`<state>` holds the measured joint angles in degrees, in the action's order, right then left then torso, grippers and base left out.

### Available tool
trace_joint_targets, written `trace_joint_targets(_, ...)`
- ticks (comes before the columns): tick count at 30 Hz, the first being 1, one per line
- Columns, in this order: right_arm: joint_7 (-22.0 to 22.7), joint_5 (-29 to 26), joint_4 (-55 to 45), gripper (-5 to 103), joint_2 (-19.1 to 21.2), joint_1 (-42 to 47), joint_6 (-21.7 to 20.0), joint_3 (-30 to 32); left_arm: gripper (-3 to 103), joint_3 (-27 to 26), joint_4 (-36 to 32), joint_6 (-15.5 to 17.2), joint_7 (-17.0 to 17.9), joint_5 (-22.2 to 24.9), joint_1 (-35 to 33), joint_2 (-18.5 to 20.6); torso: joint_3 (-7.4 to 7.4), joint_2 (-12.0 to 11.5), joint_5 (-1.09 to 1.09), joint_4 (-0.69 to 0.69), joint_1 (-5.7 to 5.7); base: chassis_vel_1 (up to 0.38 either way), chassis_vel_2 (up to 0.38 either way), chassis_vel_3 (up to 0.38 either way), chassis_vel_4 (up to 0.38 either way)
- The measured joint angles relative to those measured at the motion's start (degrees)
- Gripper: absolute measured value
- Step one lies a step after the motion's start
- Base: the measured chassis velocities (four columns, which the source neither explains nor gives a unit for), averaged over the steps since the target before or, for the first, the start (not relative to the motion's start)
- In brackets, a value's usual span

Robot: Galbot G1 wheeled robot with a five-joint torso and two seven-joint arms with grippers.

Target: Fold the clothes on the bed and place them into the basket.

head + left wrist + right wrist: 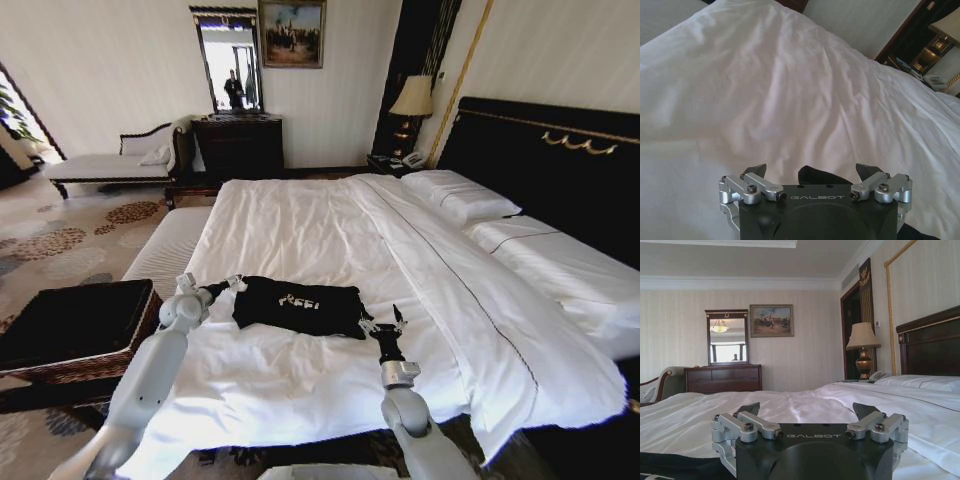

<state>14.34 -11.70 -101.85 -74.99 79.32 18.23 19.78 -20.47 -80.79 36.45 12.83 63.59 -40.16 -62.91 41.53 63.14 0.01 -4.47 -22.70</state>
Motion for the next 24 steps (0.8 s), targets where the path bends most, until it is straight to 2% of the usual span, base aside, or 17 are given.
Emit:
trace_joint_targets(5,0.0,0.0,-0.1,100,0.1,0.1,0.1,0.3,100,1.8,4.2,0.7,0.5,0.4,2.8,-1.2,0.00,0.0,-0.01,0.00,0.00,0.000,0.000,0.000,0.000)
trace_joint_targets(7,0.0,0.0,-0.1,100,0.1,0.1,0.1,0.4,103,2.1,5.3,0.9,0.7,0.6,3.3,-1.6,0.00,0.0,-0.01,0.01,0.00,0.000,0.000,0.000,0.000)
trace_joint_targets(11,0.0,0.0,-0.2,100,0.1,0.2,0.1,0.4,100,2.1,6.0,0.9,0.5,0.8,3.4,-2.0,0.00,0.0,-0.01,0.01,0.00,0.000,0.000,0.000,0.000)
trace_joint_targets(14,0.0,0.0,-0.3,100,0.2,0.2,0.1,0.3,86,2.1,7.0,0.5,-0.6,0.5,3.5,-2.7,0.00,0.0,-0.01,0.01,0.00,0.000,0.000,0.000,0.000)
trace_joint_targets(15,0.0,0.0,-0.3,100,0.2,0.2,0.1,0.3,86,2.1,7.0,0.5,-0.6,0.5,3.5,-2.7,0.00,0.0,-0.01,0.01,0.00,0.000,0.000,0.000,0.000)
trace_joint_targets(18,0.0,0.1,-0.4,100,0.2,0.2,0.1,0.2,70,2.0,7.9,0.2,-1.6,0.3,3.6,-3.5,0.00,0.0,0.00,0.01,0.00,0.000,0.000,0.000,0.000)
trace_joint_targets(20,0.0,0.2,-0.4,100,0.2,0.3,0.1,0.1,70,1.9,8.2,0.0,-1.9,0.2,3.6,-3.7,0.00,0.0,-0.01,0.00,0.00,0.000,0.000,0.000,0.000)
trace_joint_targets(22,0.0,0.2,-0.4,100,0.2,0.3,0.1,0.0,58,1.6,8.7,-0.5,-2.6,-0.2,3.7,-4.3,0.00,0.0,0.00,0.00,0.00,0.000,0.000,0.000,0.000)
trace_joint_targets(23,0.0,0.3,-0.4,100,0.2,0.3,0.1,0.0,58,1.5,9.0,-0.8,-2.8,-0.4,3.7,-4.5,0.00,0.0,-0.01,0.00,0.00,0.000,0.000,0.000,0.000)
trace_joint_targets(24,0.0,0.3,-0.4,100,0.2,0.3,0.1,-0.1,47,1.2,9.4,-1.2,-3.3,-0.6,3.7,-4.8,0.00,0.0,-0.01,0.00,0.00,0.000,0.000,0.000,0.000)
